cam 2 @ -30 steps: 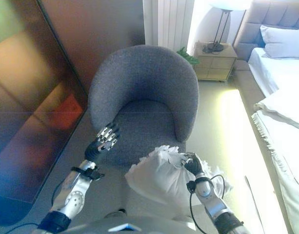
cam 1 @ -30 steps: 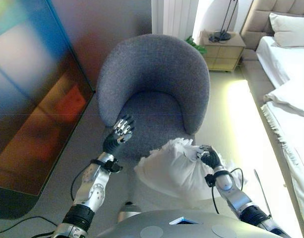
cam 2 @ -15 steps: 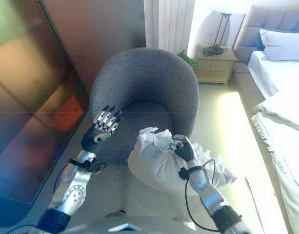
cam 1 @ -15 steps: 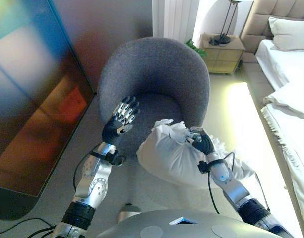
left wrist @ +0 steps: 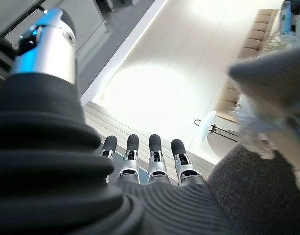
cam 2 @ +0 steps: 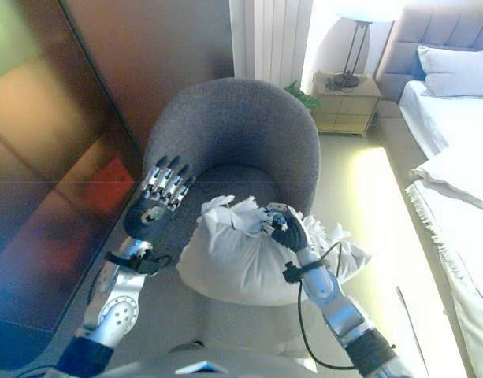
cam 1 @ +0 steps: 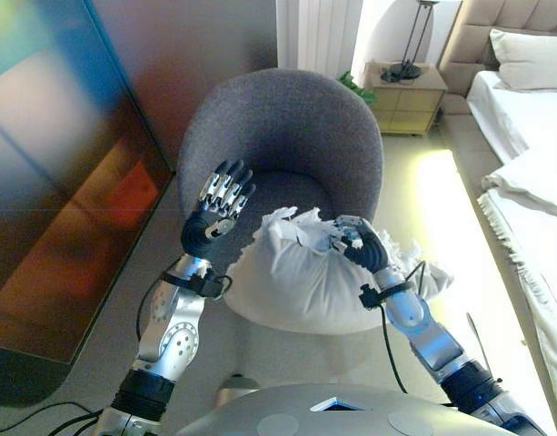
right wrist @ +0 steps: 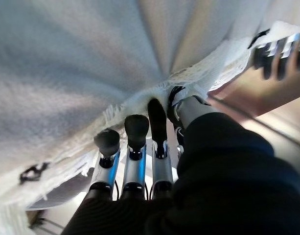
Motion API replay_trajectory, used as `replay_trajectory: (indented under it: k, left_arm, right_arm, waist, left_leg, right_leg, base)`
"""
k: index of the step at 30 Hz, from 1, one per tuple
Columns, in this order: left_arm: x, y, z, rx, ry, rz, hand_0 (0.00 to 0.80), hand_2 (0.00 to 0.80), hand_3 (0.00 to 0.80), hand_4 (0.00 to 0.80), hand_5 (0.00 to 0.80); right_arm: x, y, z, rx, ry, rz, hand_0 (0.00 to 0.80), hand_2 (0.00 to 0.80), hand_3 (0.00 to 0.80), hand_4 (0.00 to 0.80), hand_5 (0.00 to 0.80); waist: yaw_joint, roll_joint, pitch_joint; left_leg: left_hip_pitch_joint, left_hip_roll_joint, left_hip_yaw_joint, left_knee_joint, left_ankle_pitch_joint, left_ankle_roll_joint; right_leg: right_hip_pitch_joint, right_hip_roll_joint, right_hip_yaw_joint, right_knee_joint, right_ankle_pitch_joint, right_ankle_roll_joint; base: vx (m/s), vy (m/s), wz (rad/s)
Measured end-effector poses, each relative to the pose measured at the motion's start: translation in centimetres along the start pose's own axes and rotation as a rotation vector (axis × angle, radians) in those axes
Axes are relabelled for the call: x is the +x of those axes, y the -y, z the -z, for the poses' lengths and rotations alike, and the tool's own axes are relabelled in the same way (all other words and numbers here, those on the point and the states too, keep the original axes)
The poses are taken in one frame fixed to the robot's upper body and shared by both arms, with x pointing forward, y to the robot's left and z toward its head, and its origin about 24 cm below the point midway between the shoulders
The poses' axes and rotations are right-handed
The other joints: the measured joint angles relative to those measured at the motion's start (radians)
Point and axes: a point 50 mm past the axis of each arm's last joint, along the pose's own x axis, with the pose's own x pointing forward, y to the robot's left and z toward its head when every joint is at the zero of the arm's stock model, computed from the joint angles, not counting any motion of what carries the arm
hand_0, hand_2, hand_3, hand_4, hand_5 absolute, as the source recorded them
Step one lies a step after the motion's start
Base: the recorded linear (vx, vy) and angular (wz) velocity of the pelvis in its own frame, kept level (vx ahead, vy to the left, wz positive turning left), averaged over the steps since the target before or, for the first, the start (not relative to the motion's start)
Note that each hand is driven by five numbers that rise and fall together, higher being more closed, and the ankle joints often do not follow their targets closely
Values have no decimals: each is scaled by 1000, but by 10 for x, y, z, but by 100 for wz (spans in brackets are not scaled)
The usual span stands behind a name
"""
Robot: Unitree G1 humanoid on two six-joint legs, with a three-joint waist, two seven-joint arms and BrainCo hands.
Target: Pick up the cushion and take it to the sofa
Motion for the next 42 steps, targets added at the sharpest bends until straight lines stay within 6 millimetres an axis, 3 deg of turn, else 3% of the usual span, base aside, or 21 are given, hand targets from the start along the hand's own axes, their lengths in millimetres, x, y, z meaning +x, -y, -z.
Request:
replay_trajectory:
  k: [4, 9, 14, 16, 18, 19, 20, 21, 22, 23, 25, 26, 27, 28, 29, 30, 32, 34, 37, 40, 42]
  left_arm:
    - [4, 5, -7, 2, 29, 15, 0, 0, 0, 0, 0]
    - [8, 7, -11, 6, 47, 16, 0, 0, 0, 0, 0]
    - [9, 9, -19, 5, 72, 28, 0, 0, 0, 0, 0]
    - [10, 9, -20, -2, 91, 21, 0, 0, 0, 0, 0]
    - [9, 9, -22, 2, 107, 16, 0, 0, 0, 0, 0]
    - [9, 8, -21, 4, 111, 10, 0, 0, 0, 0, 0]
    - [8, 6, -19, 4, 103, 1, 0, 0, 0, 0, 0]
    - [7, 5, -18, 2, 99, -5, 0, 0, 0, 0, 0]
    - [7, 6, -18, 0, 100, -3, 0, 0, 0, 0, 0]
    - [8, 7, -18, -2, 105, 0, 0, 0, 0, 0, 0]
    - [10, 8, -20, -2, 115, 8, 0, 0, 0, 0, 0]
    - [12, 10, -21, -6, 129, 11, 0, 0, 0, 0, 0]
    - [15, 10, -22, -10, 150, 3, 0, 0, 0, 0, 0]
    - [15, 8, -23, -7, 154, -19, 0, 0, 0, 0, 0]
    - [14, 7, -24, 2, 148, -26, 0, 0, 0, 0, 0]
    - [15, 7, -26, 14, 148, -24, 0, 0, 0, 0, 0]
    - [20, 7, -27, 10, 157, -37, 0, 0, 0, 0, 0]
    - [22, 8, -28, 14, 163, -28, 0, 0, 0, 0, 0]
    - [26, 10, -29, 11, 179, -17, 0, 0, 0, 0, 0]
    - [25, 7, -28, 17, 201, -31, 0, 0, 0, 0, 0]
    - [30, 3, -30, 31, 202, -34, 0, 0, 0, 0, 0]
  right_arm:
    - [6, 6, -17, -16, 91, -2, 800, 800, 800, 800, 800]
    - [11, 8, -21, -16, 116, 3, 800, 800, 800, 800, 800]
    - [12, 10, -22, -9, 117, 5, 800, 800, 800, 800, 800]
    - [15, 11, -23, -12, 125, 7, 800, 800, 800, 800, 800]
    - [19, 11, -25, -17, 136, 6, 800, 800, 800, 800, 800]
    - [20, 10, -25, -13, 138, 3, 800, 800, 800, 800, 800]
    - [19, 9, -25, -16, 140, -10, 800, 800, 800, 800, 800]
    - [20, 7, -26, -16, 149, -20, 800, 800, 800, 800, 800]
    - [19, 8, -27, -21, 156, -23, 800, 800, 800, 800, 800]
    - [19, 10, -27, -20, 159, -21, 800, 800, 800, 800, 800]
    - [18, 16, -28, -25, 161, -7, 800, 800, 800, 800, 800]
    - [19, 19, -29, -40, 168, -4, 800, 800, 800, 800, 800]
    - [21, 21, -29, -55, 171, -3, 800, 800, 800, 800, 800]
    - [23, 15, -29, -35, 166, -6, 800, 800, 800, 800, 800]
    - [22, 9, -29, -22, 162, -25, 800, 800, 800, 800, 800]
    - [22, 4, -31, -12, 165, -36, 800, 800, 800, 800, 800]
    - [24, 0, -29, 5, 151, -28, 800, 800, 800, 800, 800]
    - [25, 1, -29, 8, 148, -22, 800, 800, 800, 800, 800]
    - [32, 3, -31, -8, 162, -19, 800, 800, 800, 800, 800]
    - [33, 5, -33, -15, 172, -20, 800, 800, 800, 800, 800]
    - [36, -1, -37, -4, 189, -29, 800, 800, 800, 800, 800]
  waist:
    - [0, -2, -1]
    - [-1, -2, -1]
    - [1, 8, 7]
    - [5, 15, 35]
    - [42, 0, 70]
    - [67, -28, 89]
    - [89, -54, 103]
    - [97, -64, 108]
    - [88, -69, 112]
    - [76, -73, 116]
    - [73, -40, 121]
    - [64, 5, 117]
    - [79, 59, 118]
    - [105, 74, 134]
    - [110, 59, 137]
    - [114, 23, 144]
    - [114, -4, 185]
    - [131, -38, 194]
    - [143, -14, 197]
    - [147, 21, 186]
    - [147, -18, 183]
  left_leg:
    - [0, 6, 3, 0, 0, -1]
    - [2, 25, 4, 5, 1, -5]
    - [8, 69, 25, 12, 7, -15]
    - [9, 100, 27, 52, 4, -27]
    - [-22, 125, 6, 168, 6, -25]
    - [-48, 124, -41, 249, 23, 0]
    - [-62, 107, -96, 307, 53, 40]
    - [-86, 96, -121, 364, 70, 64]
    - [-115, 63, -153, 405, 58, 50]
    - [-128, 5, -166, 410, 23, 22]
    - [-119, -98, -169, 317, -35, 36]
    - [-120, -125, -178, 246, -87, 58]
    - [-115, -119, -197, 200, -121, 88]
    - [-106, -96, -165, 195, -119, 85]
    - [-103, -97, -171, 186, -114, 82]
    - [-90, -114, -165, 182, -97, 75]
    - [-163, -119, -212, 357, -130, 41]
    - [-219, -134, -250, 284, -133, 41]
    - [-279, -66, -252, 122, -75, 30]
    - [-303, 6, -236, 135, -56, 31]
    - [-332, -21, -113, 226, -8, 41]
  right_leg:
    - [-3, 6, 5, 0, -1, -2]
    - [-4, 29, 10, 0, -6, -11]
    - [-13, 72, 29, 5, -17, -31]
    - [-25, 94, 39, 34, -37, -54]
    - [-80, 98, 42, 120, -68, -83]
    - [-98, 86, 67, 144, -75, -97]
    - [-98, 68, 92, 141, -68, -110]
    - [-95, 63, 99, 134, -63, -117]
    - [-93, 51, 116, 122, -55, -123]
    - [-90, 32, 122, 109, -50, -123]
    - [-91, 20, 126, 86, -37, -116]
    - [-102, 46, 131, 72, -21, -94]
    - [-117, 90, 153, 102, -3, -88]
    - [-168, 112, 172, 263, -72, -102]
    - [-186, 123, 173, 387, -180, -107]
    - [-157, 119, 173, 382, -240, -119]
    - [-69, 135, 207, 273, -234, -154]
    - [-35, 135, 260, 215, -223, -160]
    - [24, 150, 264, 174, -235, -142]
    - [69, 139, 290, 175, -283, -91]
    - [94, 74, 278, 179, -312, -89]
  base:
    - [28, -164, -3]
    - [11, -257, -3]
    - [-51, -289, -13]
    - [-46, -351, -32]
    - [6, -303, -78]
    - [38, -186, -113]
    - [57, -163, -108]
    - [81, -130, -83]
    - [108, -63, -54]
    - [121, -4, -44]
    - [173, 37, -39]
    - [222, 53, -43]
    - [251, 55, -71]
    - [300, 55, -64]
    - [339, 50, -38]
    - [387, 59, 14]
    - [383, 71, 35]
    - [385, 107, 24]
    - [399, 184, 1]
    - [412, 262, -43]
    - [514, 206, -28]
